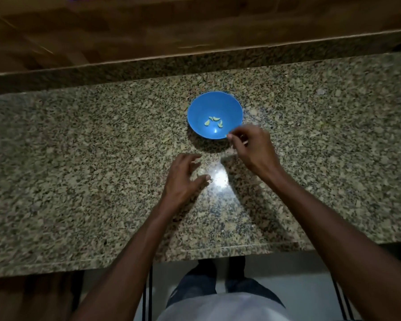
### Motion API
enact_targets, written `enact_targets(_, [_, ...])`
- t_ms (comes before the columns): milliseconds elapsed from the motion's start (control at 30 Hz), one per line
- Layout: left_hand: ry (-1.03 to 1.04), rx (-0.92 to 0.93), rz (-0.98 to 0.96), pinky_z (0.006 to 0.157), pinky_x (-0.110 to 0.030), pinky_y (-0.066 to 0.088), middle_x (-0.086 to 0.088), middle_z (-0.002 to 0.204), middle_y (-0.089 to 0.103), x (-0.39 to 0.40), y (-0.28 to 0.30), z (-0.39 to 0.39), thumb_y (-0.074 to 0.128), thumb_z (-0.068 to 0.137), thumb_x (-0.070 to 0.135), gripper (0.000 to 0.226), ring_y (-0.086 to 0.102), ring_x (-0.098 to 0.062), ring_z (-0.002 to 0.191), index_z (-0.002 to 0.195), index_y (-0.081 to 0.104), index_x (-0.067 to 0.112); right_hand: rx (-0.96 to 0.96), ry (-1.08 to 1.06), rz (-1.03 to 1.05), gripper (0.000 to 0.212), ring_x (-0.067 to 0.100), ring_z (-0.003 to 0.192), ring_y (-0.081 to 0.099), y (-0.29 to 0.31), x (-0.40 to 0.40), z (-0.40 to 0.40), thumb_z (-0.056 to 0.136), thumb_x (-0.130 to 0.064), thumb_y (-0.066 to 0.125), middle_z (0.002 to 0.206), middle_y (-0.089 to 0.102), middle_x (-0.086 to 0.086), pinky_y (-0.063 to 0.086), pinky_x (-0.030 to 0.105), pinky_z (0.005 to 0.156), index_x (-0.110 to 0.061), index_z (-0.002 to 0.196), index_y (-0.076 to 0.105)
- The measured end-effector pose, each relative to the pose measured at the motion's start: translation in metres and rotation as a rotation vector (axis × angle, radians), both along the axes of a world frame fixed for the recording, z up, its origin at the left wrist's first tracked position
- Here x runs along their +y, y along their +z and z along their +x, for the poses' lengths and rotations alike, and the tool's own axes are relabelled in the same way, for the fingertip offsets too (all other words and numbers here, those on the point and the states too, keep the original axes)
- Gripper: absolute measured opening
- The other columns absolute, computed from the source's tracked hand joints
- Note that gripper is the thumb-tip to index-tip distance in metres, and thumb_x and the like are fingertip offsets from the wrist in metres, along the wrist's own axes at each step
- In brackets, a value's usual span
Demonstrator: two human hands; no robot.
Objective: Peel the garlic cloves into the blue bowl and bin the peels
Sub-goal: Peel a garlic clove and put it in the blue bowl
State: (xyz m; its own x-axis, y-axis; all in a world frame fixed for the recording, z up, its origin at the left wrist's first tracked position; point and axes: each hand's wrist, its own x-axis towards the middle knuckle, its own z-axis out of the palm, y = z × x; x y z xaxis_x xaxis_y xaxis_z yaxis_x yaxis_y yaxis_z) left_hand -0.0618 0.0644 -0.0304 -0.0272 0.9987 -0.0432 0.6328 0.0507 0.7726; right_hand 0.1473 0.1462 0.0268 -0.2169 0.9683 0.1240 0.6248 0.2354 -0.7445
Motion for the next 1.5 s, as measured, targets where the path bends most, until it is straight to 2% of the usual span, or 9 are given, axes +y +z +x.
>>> enact_targets(67, [-0.072,-0.001,0.009,0.083,-0.002,0.044,-0.004,0.117,0.053,0.009,-0.004,0.0,0.085,0.085,0.027,0.047,0.055,0.017,0.097,0.125,0.068,0.008,-0.01,-0.001,0.034,0.014,0.011,0.073,0.067,0.01,0.025,-0.013,0.098,-0.017,0.07,0.086,0.074,0.002,0.054,0.025,0.072,-0.007,0.099,0.08])
enact_targets(200, [-0.13,0.054,-0.017,0.077,-0.04,0.051,-0.005,0.098,0.058,0.013,-0.011,-0.007,0.081,0.088,0.022,0.019,0.056,-0.015,0.082,0.097,0.072,0.008,-0.14,0.05,-0.022,0.016,0.022,0.081,0.068,0.008,0.055,-0.029,0.097,-0.008,0.068,0.094,0.074,0.013,0.054,0.032,0.077,-0.001,0.104,0.081])
enact_targets(300, [-0.095,-0.011,-0.01,0.072,-0.035,0.052,-0.004,0.093,0.06,0.006,-0.01,-0.013,0.081,0.088,0.019,0.015,0.061,-0.017,0.083,0.092,0.071,0.009,-0.124,0.005,-0.019,0.017,0.023,0.083,0.069,0.002,0.052,-0.03,0.097,-0.009,0.069,0.098,0.074,0.016,0.055,0.03,0.077,-0.003,0.106,0.081])
enact_targets(467, [0.125,-0.347,-0.011,0.065,-0.016,0.056,-0.008,0.09,0.067,-0.009,-0.003,-0.006,0.086,0.08,0.004,0.017,0.07,-0.007,0.078,0.089,0.072,0.002,0.231,-0.163,-0.23,0.011,0.001,0.085,0.074,-0.011,-0.012,-0.03,0.098,-0.028,0.072,0.09,0.078,-0.012,0.061,0.023,0.078,-0.023,0.103,0.081])
enact_targets(633, [0.336,-0.507,-0.057,0.069,-0.017,0.057,-0.001,0.088,0.075,-0.02,-0.011,0.008,0.09,0.078,0.011,0.021,0.074,-0.009,0.082,0.09,0.074,0.007,0.57,-0.224,-0.641,0.024,0.021,0.099,0.078,-0.047,-0.081,-0.039,0.098,-0.03,0.073,0.105,0.081,0.002,0.063,0.038,0.084,-0.015,0.117,0.077])
enact_targets(800, [0.404,-0.639,-0.145,0.078,-0.03,0.06,-0.003,0.091,0.078,-0.029,-0.02,0.017,0.084,0.086,0.016,0.011,0.076,-0.019,0.09,0.093,0.08,0.01,0.868,-0.303,-0.794,0.03,0.029,0.104,0.077,-0.057,-0.092,-0.045,0.091,-0.016,0.08,0.111,0.079,0.014,0.063,0.037,0.088,-0.004,0.118,0.075])
enact_targets(1100, [0.4,-0.529,-0.096,0.068,-0.015,0.054,0.004,0.087,0.078,-0.032,-0.003,0.028,0.075,0.095,0.021,0.011,0.074,-0.005,0.081,0.096,0.078,0.01,0.781,-0.218,-0.786,0.038,0.026,0.104,0.077,-0.056,-0.083,-0.032,0.086,-0.01,0.084,0.112,0.079,0.014,0.062,0.033,0.09,0.001,0.121,0.074])
enact_targets(1333, [0.565,-0.587,-0.231,0.08,-0.04,0.064,-0.015,0.094,0.076,-0.042,-0.003,0.046,0.066,0.1,0.008,0.01,0.076,-0.025,0.087,0.103,0.071,0.0,0.589,-0.138,-0.776,0.028,0.033,0.1,0.077,-0.066,-0.078,-0.016,0.086,-0.017,0.086,0.104,0.079,0.014,0.061,0.055,0.094,-0.007,0.111,0.078])
enact_targets(1500, [0.531,-0.39,-0.189,0.087,-0.042,0.062,0.001,0.115,0.071,-0.058,-0.003,0.058,0.071,0.097,0.017,0.016,0.068,-0.015,0.107,0.113,0.075,0.016,0.564,-0.087,-0.819,0.033,0.037,0.098,0.077,-0.071,-0.074,0.0,0.089,-0.014,0.083,0.105,0.079,0.017,0.061,0.058,0.092,-0.001,0.119,0.074])
